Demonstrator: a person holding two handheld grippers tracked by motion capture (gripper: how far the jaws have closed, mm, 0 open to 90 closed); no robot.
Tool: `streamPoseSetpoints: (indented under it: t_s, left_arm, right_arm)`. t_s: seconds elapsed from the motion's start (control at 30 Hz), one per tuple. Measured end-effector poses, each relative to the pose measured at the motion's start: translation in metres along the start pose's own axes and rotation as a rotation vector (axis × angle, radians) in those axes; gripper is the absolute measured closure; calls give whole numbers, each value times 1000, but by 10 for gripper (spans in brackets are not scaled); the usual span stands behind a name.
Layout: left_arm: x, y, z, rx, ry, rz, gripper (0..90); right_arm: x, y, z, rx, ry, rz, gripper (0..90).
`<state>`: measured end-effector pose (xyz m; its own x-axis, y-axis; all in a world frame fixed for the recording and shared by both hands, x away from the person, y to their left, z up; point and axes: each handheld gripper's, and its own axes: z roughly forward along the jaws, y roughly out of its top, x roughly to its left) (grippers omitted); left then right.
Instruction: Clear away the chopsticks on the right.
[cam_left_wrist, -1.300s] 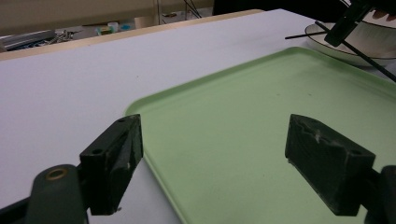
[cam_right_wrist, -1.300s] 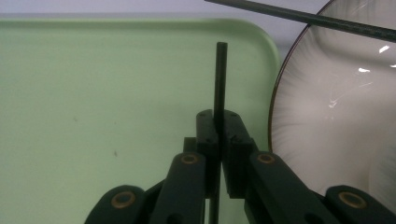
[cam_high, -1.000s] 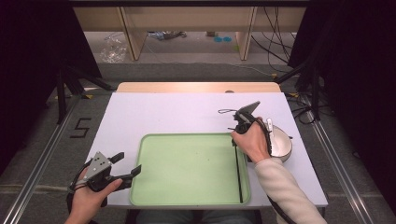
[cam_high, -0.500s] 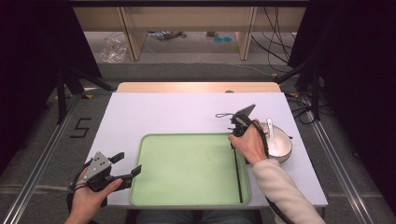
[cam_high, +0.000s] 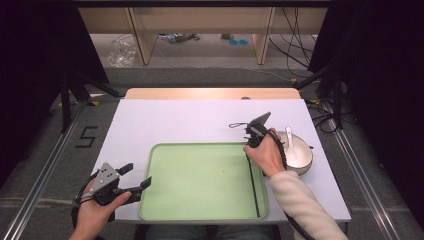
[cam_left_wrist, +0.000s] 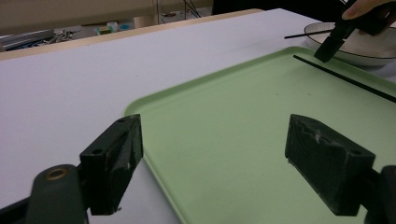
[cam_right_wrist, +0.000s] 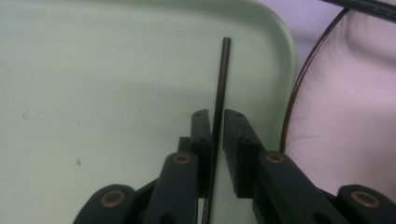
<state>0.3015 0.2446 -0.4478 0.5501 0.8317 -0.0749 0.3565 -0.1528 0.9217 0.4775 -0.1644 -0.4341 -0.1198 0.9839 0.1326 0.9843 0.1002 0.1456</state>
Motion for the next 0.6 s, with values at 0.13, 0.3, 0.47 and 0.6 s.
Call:
streamPoseSetpoints:
  t_s: [0.13, 0.3, 0.47, 0.6]
  left_arm:
    - [0, 0, 0, 0, 0, 0, 192]
    - [0, 0, 0, 1, -2, 2, 192]
    - [0, 0, 0, 1, -1, 5, 192]
    - [1, 0, 0, 2, 0, 18, 192]
  right_arm:
    - [1, 0, -5, -37, 6, -22, 791]
    - [2, 2, -19, -146, 23, -186, 706]
    - [3, 3, -34, -229, -29, -493, 653]
    - [5, 2, -38, -307, -127, -824, 572]
